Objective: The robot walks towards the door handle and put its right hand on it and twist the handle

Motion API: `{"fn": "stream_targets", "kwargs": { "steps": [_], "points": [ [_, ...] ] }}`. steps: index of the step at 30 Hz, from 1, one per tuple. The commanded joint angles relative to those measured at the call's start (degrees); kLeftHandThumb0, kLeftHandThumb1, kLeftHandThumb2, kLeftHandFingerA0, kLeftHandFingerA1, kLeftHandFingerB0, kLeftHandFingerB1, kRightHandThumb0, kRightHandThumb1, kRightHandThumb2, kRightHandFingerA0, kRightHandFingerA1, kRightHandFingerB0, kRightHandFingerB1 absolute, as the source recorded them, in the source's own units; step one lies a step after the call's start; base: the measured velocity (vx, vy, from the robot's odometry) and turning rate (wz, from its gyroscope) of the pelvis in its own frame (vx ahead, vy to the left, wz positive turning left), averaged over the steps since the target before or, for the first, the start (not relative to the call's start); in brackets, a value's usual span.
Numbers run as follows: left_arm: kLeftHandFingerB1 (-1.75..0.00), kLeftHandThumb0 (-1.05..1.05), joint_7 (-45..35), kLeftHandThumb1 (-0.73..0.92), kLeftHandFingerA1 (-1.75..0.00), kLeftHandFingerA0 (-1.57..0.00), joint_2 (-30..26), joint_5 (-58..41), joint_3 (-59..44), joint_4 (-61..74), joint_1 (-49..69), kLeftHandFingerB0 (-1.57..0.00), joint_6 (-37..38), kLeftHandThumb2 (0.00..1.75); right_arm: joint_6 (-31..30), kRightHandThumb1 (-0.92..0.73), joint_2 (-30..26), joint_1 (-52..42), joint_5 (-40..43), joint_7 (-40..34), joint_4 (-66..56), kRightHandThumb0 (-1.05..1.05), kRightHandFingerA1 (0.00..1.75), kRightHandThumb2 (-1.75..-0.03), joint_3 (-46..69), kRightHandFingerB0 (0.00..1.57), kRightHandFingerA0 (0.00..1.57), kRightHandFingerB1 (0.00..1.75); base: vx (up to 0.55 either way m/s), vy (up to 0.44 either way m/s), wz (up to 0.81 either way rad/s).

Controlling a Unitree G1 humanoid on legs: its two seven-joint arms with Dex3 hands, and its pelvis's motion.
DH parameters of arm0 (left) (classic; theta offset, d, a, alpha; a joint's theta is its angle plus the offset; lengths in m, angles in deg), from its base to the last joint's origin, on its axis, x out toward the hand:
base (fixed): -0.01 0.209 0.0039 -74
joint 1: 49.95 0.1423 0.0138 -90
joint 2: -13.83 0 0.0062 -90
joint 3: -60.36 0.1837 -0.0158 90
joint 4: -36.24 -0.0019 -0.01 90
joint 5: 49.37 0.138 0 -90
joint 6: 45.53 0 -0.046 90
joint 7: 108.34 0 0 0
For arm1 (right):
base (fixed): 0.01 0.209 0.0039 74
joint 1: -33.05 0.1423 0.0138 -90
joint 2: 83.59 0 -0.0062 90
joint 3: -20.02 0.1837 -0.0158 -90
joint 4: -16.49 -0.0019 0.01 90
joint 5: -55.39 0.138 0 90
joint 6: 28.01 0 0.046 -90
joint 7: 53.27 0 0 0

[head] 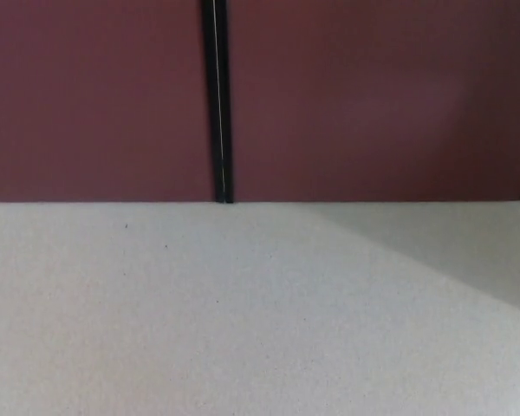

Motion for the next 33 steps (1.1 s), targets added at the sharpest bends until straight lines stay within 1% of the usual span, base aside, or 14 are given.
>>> {"fn": "stream_targets", "kwargs": {
  "steps": [1,4,5,11,15,18,19,22,23,28,29,30,31,33],
  "points": [
    [-1.0,-0.32,-0.2,0.15,-1.24,-0.51,-0.1,-0.3,0.1,-0.4,1.3,-0.28,1.9,1.27,2.5,-0.69,0.1,-2.2,1.2,-0.7,0.6,-0.1,0.59,-0.59,0.8,0.48,0.68,0.42,0.0,0.0,0.0],
    [-1.0,-0.32,-0.2,0.15,-1.24,-0.51,-0.1,-0.3,0.2,-0.3,1.4,-0.28,2.0,1.27,2.8,-0.69,0.1,-2.3,1.1,-0.6,0.6,-0.1,0.59,-0.59,0.9,0.48,0.68,0.42,0.0,0.0,0.0],
    [-1.0,-0.32,-0.3,0.15,-1.25,-0.49,0.1,-0.2,0.3,-0.3,2.3,-0.28,2.4,1.28,2.9,-0.68,0.1,-3.4,1.0,-0.9,0.7,-0.1,0.61,-0.59,0.9,0.47,0.7,0.42,0.0,0.0,0.0],
    [-1.01,-0.32,-1.6,0.14,-1.27,-0.51,0.3,-1.4,-0.4,-0.1,4.2,-0.29,2.6,1.28,3.5,-0.68,0.2,-5.7,0.3,-1.8,0.8,-0.1,0.61,-0.59,0.3,0.48,0.71,0.42,0.0,0.0,0.0],
    [-1.01,-0.31,-1.5,0.14,-1.28,-0.53,0.3,-0.8,-0.1,-0.2,5.7,-0.3,3.0,1.28,4.2,-0.68,0.3,-6.9,0.3,-2.5,0.9,-0.09,0.63,-0.59,0.3,0.45,0.71,0.41,0.0,0.0,0.0],
    [-1.0,-0.29,-1.4,0.14,-1.29,-0.56,0.3,-0.6,0.1,-0.3,5.6,-0.31,2.4,1.29,5.1,-0.67,0.0,-7.4,-0.1,-2.5,0.9,-0.08,0.58,-0.59,-0.3,0.43,0.67,0.41,0.0,0.0,0.0],
    [-1.01,-0.3,-1.1,0.14,-1.3,-0.55,0.3,-0.2,0.4,-0.3,6.0,-0.31,2.9,1.29,5.9,-0.67,-0.3,-8.0,-0.6,-2.6,0.9,-0.09,0.56,-0.59,-0.7,0.4,0.65,0.39,0.0,0.0,0.0],
    [-1.01,-0.29,-1.2,0.14,-1.29,-0.56,0.3,0.0,1.0,-0.4,6.7,-0.31,3.4,1.29,6.7,-0.66,-0.4,-8.7,-0.6,-2.8,1.1,-0.09,0.55,-0.59,-1.1,0.35,0.64,0.38,0.0,0.0,0.0],
    [-1.08,-0.3,-1.2,0.16,-1.27,-0.56,0.2,0.2,1.3,-0.4,6.7,-0.28,3.5,1.26,6.5,-0.66,-0.3,-8.7,-0.7,-3.1,1.1,-0.09,0.55,-0.58,-1.2,0.35,0.64,0.38,0.0,0.0,0.0],
    [-1.07,-0.3,-1.4,0.15,-1.25,-0.57,0.5,0.0,1.6,-0.7,6.4,-0.3,3.1,1.25,5.4,-0.65,-0.7,-7.8,-0.6,-3.1,0.9,-0.1,0.54,-0.58,-1.7,0.34,0.63,0.37,0.09,-0.014,0.11],
    [-1.07,-0.3,-1.5,0.15,-1.24,-0.57,0.4,0.2,1.8,-0.7,6.5,-0.31,3.2,1.25,5.8,-0.65,-0.6,-7.8,-0.6,-3.2,1.0,-0.11,0.56,-0.58,-1.9,0.36,0.64,0.38,0.08,-0.037,0.45],
    [-1.01,-0.29,-1.5,0.13,-1.24,-0.57,0.4,0.2,1.8,-0.7,6.5,-0.35,3.2,1.28,5.8,-0.65,-0.6,-7.8,-0.7,-3.2,1.0,-0.11,0.57,-0.58,-2.0,0.37,0.65,0.38,0.0,0.0,0.0],
    [-1.07,-0.29,-1.5,0.14,-1.24,-0.58,0.4,0.4,2.0,-0.8,6.6,-0.32,3.2,1.25,5.9,-0.65,-0.7,-7.8,-0.7,-3.1,1.0,-0.11,0.57,-0.58,-2.1,0.37,0.65,0.38,0.08,-0.027,-0.08],
    [-1.07,-0.29,-1.4,0.14,-1.24,-0.59,0.5,0.5,2.4,-0.6,6.7,-0.32,3.4,1.25,6.0,-0.66,-0.7,-7.9,-0.4,-3.0,1.0,-0.1,0.58,-0.58,-2.0,0.37,0.66,0.38,0.07,0.081,-0.03]
  ]
}}
